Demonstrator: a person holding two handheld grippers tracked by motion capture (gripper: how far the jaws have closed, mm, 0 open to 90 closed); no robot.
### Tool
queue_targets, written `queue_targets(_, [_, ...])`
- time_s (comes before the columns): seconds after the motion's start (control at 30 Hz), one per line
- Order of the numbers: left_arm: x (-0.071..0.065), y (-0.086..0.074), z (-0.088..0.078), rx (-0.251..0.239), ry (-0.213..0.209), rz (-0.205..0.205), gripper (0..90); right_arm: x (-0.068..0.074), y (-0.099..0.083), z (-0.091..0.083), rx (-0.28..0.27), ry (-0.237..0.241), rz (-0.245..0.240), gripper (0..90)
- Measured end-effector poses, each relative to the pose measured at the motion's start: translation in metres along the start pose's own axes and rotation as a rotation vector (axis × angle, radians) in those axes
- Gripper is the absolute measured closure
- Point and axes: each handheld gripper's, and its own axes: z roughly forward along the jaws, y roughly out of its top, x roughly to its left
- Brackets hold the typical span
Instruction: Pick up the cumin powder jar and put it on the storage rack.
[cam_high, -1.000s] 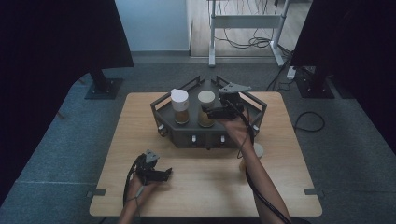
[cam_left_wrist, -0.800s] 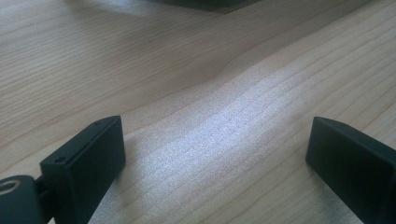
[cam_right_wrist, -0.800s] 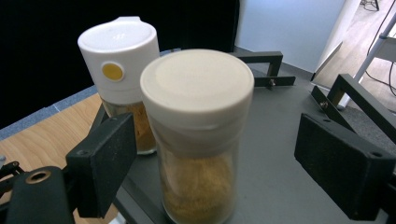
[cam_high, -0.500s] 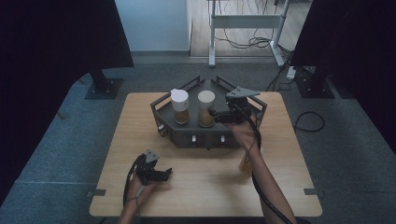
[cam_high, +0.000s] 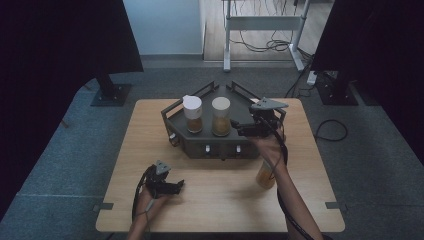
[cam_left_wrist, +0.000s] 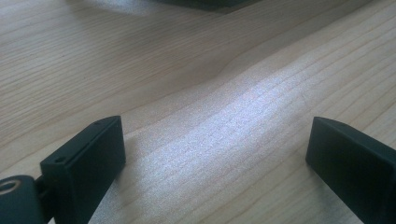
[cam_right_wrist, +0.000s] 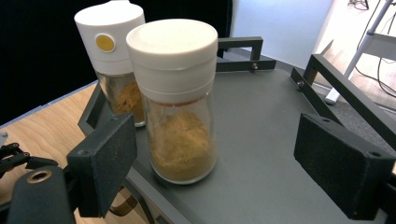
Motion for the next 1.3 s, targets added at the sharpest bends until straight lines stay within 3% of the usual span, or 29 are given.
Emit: queue_targets(1.3, [-0.001, 0.000, 0.000, -0.001, 0.002, -0.002, 4.6, -0.008, -0.039, -0.049, -0.010, -0.066, 0.009, 12.9])
